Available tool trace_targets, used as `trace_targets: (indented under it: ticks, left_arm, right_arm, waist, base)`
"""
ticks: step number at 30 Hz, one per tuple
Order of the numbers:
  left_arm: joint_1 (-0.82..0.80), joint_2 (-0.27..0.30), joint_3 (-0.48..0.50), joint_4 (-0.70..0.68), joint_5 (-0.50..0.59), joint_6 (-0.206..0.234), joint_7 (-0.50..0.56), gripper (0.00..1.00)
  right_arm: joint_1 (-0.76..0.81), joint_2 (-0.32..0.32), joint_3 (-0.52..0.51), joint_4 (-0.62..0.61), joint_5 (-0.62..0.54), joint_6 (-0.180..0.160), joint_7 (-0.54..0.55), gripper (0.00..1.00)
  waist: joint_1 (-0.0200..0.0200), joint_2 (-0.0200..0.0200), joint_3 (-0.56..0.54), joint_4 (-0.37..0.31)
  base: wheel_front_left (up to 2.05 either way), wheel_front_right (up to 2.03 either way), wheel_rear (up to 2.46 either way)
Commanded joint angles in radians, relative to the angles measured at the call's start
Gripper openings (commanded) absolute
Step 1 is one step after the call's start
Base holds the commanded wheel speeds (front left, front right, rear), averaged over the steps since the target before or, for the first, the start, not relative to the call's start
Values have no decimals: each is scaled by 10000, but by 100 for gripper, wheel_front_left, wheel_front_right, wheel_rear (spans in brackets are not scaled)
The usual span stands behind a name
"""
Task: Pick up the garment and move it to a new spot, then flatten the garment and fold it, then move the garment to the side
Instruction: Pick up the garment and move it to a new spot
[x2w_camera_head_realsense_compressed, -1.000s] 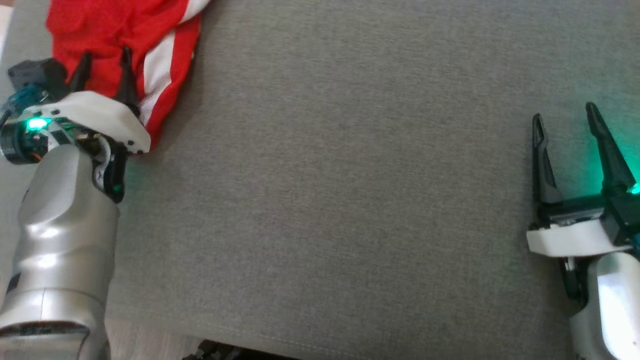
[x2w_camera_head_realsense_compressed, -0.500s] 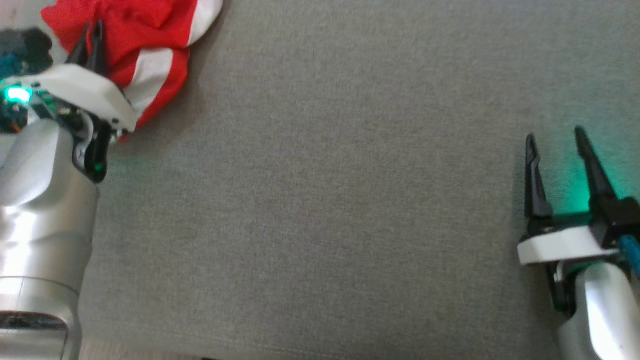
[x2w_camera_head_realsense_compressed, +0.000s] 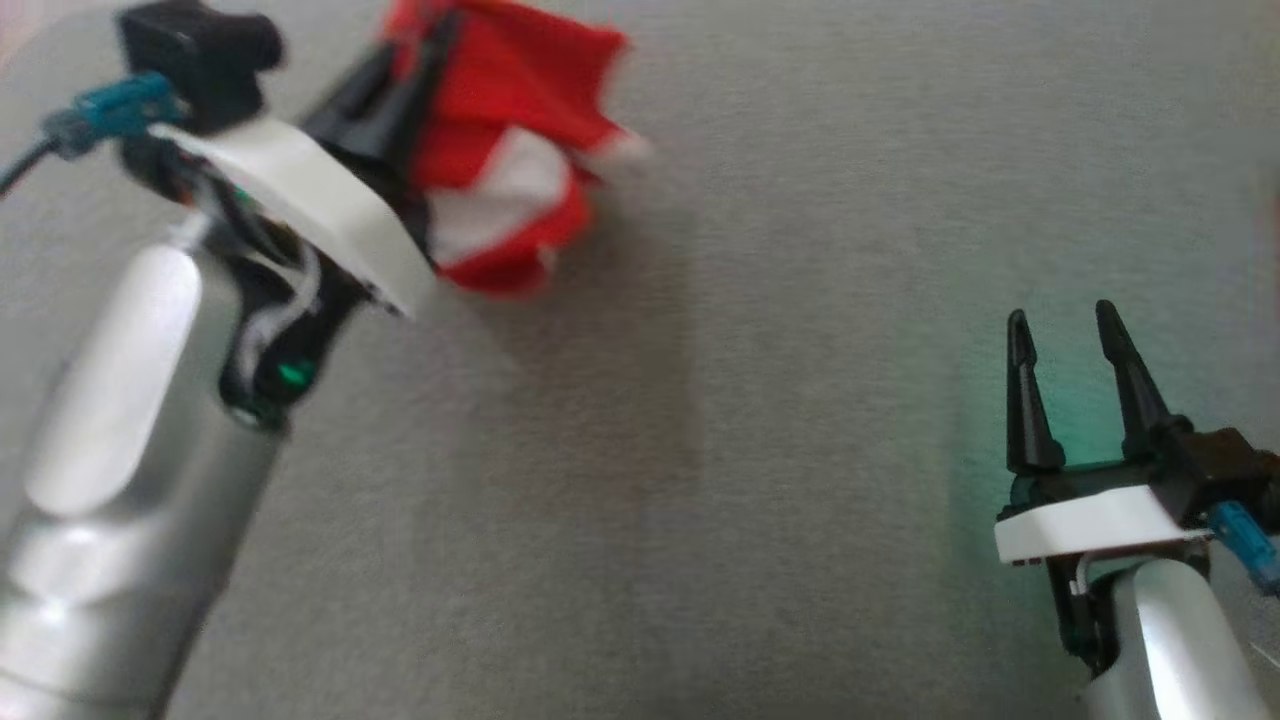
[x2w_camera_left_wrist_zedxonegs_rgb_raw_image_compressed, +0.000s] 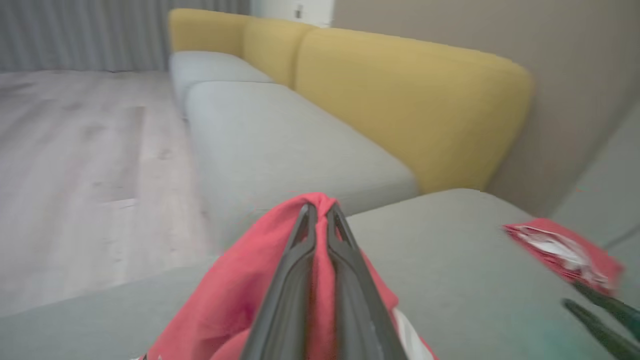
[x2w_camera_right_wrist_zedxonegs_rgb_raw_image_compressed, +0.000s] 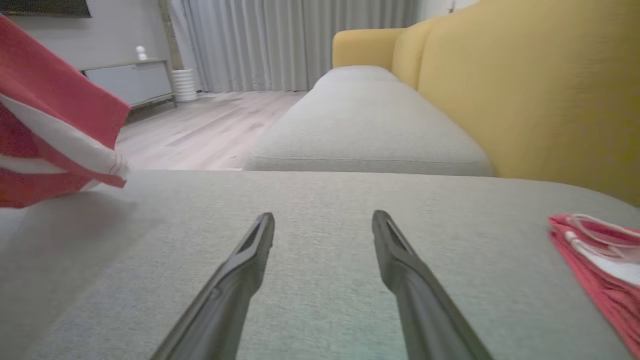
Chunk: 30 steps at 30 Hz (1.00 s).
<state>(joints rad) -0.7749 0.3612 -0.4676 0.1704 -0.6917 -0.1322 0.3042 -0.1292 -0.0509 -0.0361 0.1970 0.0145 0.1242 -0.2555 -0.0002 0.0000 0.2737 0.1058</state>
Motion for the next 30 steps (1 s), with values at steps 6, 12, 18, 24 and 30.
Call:
trace_targets:
  ticks: [6, 12, 18, 24, 30]
  left_arm:
    - [840, 287, -240, -3642, -2120, 235, 2390, 0]
    - [1309, 382, -593, -4112, -3208, 852, 3847, 0]
    - [1384, 104, -592, -2115, -3357, 1365, 3945, 0]
    - [974, -675, -398, 1031, -2346, 1617, 1853, 100]
    - [957, -869, -1103, 2313, -810, 1055, -340, 100]
  right_arm:
    - [202, 5, 699, -221, 658, 65, -62, 100]
    - [242, 6, 1101, -214, 1174, 65, -62, 100]
    - [259, 6, 1369, -141, 1508, 65, -62, 100]
    - [190, 6, 1316, -98, 1611, 65, -62, 100]
    - [334, 6, 981, -86, 1348, 65, -62, 100]
  waist:
    - [2, 0, -434, -2024]
    - [2, 0, -443, -3370]
    - [2, 0, -436, -4243]
    - [2, 0, -351, -4707]
    - [2, 0, -507, -4331]
  base:
    - [0, 0, 0]
    - [0, 0, 0]
    - [0, 0, 0]
    - [0, 0, 0]
    - [0, 0, 0]
